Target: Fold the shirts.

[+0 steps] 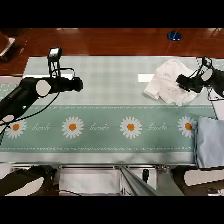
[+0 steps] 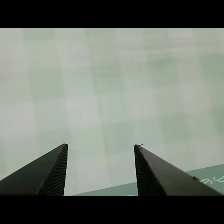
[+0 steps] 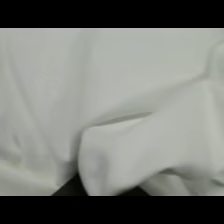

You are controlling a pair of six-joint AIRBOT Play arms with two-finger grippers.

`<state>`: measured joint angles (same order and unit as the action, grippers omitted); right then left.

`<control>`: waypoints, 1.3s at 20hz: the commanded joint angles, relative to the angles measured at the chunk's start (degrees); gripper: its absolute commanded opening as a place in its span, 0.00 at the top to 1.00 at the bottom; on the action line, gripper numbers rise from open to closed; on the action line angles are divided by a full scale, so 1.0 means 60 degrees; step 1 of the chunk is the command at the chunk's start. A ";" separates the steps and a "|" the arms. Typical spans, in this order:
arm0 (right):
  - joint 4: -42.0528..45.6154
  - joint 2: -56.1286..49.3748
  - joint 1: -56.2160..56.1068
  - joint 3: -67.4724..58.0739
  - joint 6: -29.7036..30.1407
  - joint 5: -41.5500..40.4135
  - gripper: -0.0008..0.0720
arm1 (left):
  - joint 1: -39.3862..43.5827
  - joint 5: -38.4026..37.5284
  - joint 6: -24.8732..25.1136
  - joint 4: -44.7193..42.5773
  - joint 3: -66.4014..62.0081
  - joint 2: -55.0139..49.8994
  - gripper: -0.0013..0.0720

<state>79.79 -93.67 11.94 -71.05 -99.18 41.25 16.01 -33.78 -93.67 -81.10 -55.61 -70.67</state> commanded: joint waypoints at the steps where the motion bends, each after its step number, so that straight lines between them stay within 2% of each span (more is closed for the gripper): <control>1: -0.2044 -0.0324 -0.0036 -0.0663 0.2204 0.1603 0.95 | -0.0331 -0.1497 0.0707 -0.0324 -0.0554 -0.0022 0.29; 3: -0.2561 -0.0098 -0.0047 -0.1268 0.2754 0.2747 0.95 | -0.1002 -0.3592 0.0780 -0.0732 -0.1548 0.0146 0.29; 4: -0.2918 0.0270 -0.0087 -0.1515 0.3027 0.2907 0.95 | -0.1330 -0.4382 0.0790 -0.0710 -0.1847 0.0368 0.29; 7: -0.3439 0.1953 -0.0455 -0.2076 0.3162 0.2233 0.96 | -0.1730 -0.5807 0.1625 0.0273 -0.1279 0.1982 0.29; 11: -0.3468 0.3872 -0.1158 -0.3446 0.3228 0.2080 0.96 | -0.1242 -0.4830 0.1337 0.2776 0.1668 0.5187 0.29; 13: -0.3472 0.4477 -0.1512 -0.4200 0.3224 0.2153 0.96 | -0.1049 -0.4113 0.0878 0.2845 0.2903 0.6484 0.29; 15: -0.3475 0.4940 -0.1916 -0.4881 0.3220 0.2350 0.96 | -0.1060 -0.3934 0.0882 0.2845 0.3657 0.7286 0.29; 19: -0.3450 0.5625 -0.2798 -0.5566 0.3308 0.3552 0.96 | -0.1060 -0.3803 0.0882 0.2849 0.3967 0.7537 0.29; 22: -0.3428 0.5708 -0.3523 -0.5359 0.3340 0.5628 0.96 | -0.1060 -0.3268 0.0477 0.2885 0.3967 0.7522 0.29; 23: -0.3421 0.5708 -0.3952 -0.4980 0.3340 0.5927 0.96 | -0.1056 -0.3122 0.0484 0.2885 0.3967 0.7522 0.29; 26: -0.3253 0.5646 -0.5490 -0.3002 0.3126 0.5300 0.96 | -0.1060 -0.3020 0.0488 0.2881 0.3967 0.7522 0.29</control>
<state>59.46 -59.94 -13.87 -96.60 -79.31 71.94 9.65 -53.54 -90.26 -64.01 -32.10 -25.82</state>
